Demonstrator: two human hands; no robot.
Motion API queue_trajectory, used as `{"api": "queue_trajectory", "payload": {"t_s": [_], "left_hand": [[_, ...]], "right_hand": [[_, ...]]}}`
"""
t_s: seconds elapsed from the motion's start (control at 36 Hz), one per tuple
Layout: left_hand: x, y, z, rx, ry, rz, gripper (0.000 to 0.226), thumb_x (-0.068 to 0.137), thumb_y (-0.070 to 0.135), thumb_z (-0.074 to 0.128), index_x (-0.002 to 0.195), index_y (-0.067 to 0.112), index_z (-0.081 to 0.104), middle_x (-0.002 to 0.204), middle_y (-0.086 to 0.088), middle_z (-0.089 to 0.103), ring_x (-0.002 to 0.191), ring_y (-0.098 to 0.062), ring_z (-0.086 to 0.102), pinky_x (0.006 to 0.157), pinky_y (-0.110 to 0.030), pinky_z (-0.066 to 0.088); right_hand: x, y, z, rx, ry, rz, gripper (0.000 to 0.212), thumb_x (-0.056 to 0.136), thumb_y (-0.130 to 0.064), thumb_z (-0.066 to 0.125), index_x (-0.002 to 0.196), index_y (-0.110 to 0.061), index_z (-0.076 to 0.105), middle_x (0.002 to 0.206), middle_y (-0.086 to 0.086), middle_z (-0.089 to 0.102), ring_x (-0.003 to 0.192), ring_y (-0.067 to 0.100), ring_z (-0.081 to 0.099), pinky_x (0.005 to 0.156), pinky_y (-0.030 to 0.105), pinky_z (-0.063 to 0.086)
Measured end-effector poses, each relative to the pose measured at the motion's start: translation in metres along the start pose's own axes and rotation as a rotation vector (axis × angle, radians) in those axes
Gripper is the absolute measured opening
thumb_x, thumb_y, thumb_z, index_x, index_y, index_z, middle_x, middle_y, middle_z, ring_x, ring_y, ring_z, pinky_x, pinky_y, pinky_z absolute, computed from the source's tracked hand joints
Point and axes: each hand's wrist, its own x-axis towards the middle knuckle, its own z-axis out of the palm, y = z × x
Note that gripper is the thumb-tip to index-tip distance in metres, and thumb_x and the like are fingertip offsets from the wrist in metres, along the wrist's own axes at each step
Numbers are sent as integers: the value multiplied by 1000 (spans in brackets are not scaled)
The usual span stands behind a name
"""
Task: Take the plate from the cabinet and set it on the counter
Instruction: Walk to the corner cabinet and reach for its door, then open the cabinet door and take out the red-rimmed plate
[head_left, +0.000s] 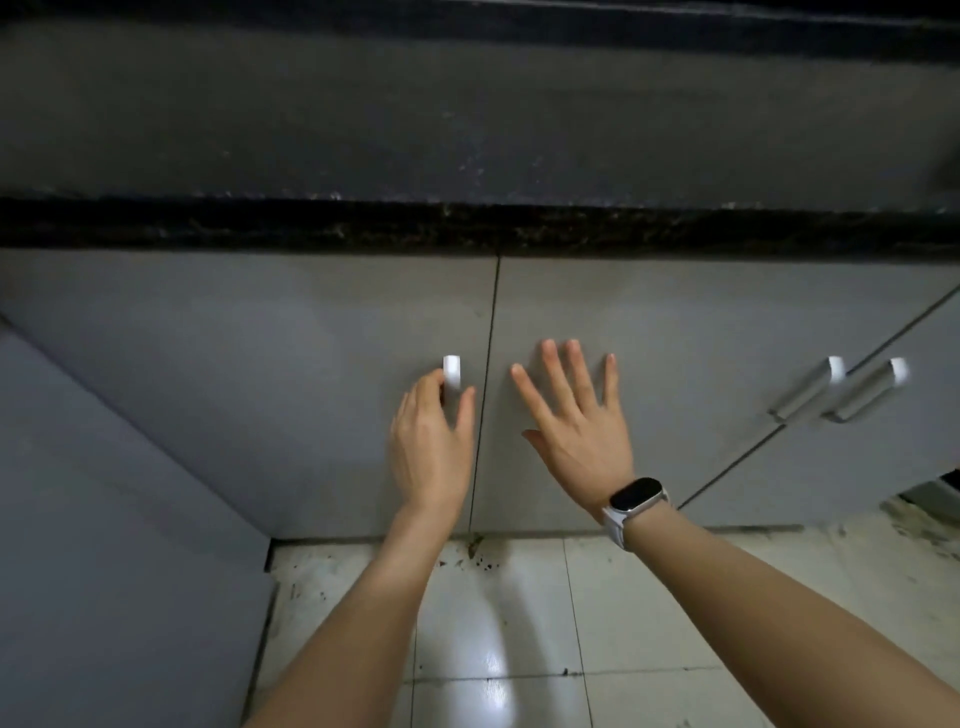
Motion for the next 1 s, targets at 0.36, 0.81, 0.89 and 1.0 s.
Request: {"api": "queue_trajectory", "payload": {"t_s": [0.36, 0.81, 0.89, 1.0], "left_hand": [[-12, -27, -6, -112, 84, 250, 8, 80, 16, 63, 83, 8, 60, 73, -16, 65, 67, -38, 60, 62, -44, 51], [-151, -67, -172, -60, 100, 348, 41, 83, 41, 49, 112, 15, 61, 79, -5, 61, 71, -12, 56, 68, -25, 47], [-169, -79, -207, -59, 141, 283, 54, 78, 53, 47, 118, 17, 58, 88, 4, 59, 79, -6, 55, 71, -8, 43], [-178, -95, -242, -21, 210, 185, 50, 71, 59, 50, 113, 31, 57, 86, 20, 55, 84, -8, 59, 76, -18, 47]], "right_hand": [[3, -11, 3, 47, 134, 94, 92, 67, -22, 75, 142, -20, 21, 157, 9, -2, 142, 31, -4, 104, 67, 21], [-119, -167, -81, 1315, -73, -21, 33, 88, -14, 52, 120, -18, 58, 111, -6, 65, 101, -2, 61, 84, 11, 48], [-124, -200, -91, 1334, -32, -183, 33, 87, -13, 51, 119, -11, 59, 111, 6, 68, 102, 10, 63, 88, 25, 53], [-118, -239, -97, 1350, -12, -310, 34, 86, -9, 51, 120, -12, 58, 115, 10, 66, 107, 15, 61, 91, 36, 52]]}}
